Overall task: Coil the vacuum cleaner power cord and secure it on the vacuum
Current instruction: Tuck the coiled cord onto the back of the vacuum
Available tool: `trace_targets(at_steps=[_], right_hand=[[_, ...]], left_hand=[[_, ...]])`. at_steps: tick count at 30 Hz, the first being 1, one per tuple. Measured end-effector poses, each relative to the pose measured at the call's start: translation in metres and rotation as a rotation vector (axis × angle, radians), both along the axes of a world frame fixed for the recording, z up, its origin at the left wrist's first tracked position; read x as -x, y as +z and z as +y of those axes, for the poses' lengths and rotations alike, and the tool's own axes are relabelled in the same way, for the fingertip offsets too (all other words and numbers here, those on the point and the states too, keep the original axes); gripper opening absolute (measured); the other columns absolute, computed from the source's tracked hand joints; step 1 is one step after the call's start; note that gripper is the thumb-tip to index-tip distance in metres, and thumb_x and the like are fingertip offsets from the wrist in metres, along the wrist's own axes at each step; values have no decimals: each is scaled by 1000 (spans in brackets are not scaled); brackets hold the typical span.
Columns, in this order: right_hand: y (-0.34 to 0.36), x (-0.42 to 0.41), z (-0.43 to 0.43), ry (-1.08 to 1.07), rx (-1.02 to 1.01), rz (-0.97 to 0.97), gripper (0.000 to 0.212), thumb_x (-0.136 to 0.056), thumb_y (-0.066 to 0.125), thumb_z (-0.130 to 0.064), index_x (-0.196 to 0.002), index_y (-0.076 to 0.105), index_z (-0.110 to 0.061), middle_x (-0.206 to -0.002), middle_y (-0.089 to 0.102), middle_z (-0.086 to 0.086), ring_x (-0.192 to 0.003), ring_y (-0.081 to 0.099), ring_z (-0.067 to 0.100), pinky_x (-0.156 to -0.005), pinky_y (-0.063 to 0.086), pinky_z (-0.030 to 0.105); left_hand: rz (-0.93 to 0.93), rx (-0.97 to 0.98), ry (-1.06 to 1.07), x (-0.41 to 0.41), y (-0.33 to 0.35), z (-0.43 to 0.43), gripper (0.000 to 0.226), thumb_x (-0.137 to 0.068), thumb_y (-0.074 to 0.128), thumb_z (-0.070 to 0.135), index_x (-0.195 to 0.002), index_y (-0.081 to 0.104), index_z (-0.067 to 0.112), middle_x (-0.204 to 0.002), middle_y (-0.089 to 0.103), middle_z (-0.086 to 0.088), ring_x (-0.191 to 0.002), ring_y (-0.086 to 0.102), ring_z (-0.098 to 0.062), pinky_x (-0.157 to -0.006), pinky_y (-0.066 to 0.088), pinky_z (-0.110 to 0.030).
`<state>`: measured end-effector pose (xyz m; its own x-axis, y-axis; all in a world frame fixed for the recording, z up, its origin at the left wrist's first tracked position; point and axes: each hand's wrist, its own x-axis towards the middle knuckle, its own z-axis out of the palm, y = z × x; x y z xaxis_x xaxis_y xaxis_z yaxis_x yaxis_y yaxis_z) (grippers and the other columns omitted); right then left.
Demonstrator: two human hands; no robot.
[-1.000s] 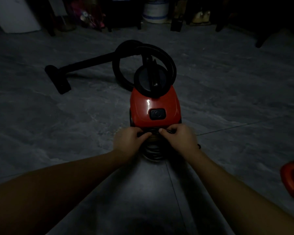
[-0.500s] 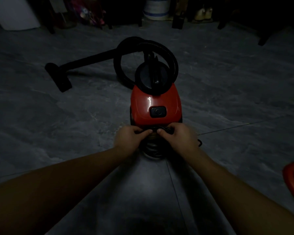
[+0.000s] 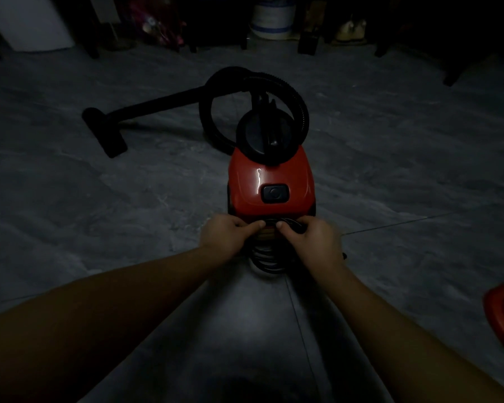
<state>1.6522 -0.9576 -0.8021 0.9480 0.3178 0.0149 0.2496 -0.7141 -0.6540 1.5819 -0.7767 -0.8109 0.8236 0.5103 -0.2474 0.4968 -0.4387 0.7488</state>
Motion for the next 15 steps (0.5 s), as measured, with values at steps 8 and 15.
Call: trace_targets(at_steps=[8, 15], right_hand=[[1, -10, 0, 114, 82, 20, 30, -90, 60, -49, -87, 65, -20, -74, 66, -6, -67, 63, 10, -62, 52, 31], [-8, -12, -5, 108, -25, 43, 22, -92, 61, -43, -94, 68, -22, -80, 68, -8, -71, 64, 6, -64, 52, 26]], left_hand=[[-2, -72, 4, 3, 10, -5, 49, -74, 70, 66, -63, 72, 19, -59, 70, 4, -56, 67, -10, -65, 60, -38], [-35, -125, -60, 3, 4, -4, 64, -61, 52, 83, -64, 70, 22, -58, 69, 5, -54, 67, -10, -61, 60, -43]])
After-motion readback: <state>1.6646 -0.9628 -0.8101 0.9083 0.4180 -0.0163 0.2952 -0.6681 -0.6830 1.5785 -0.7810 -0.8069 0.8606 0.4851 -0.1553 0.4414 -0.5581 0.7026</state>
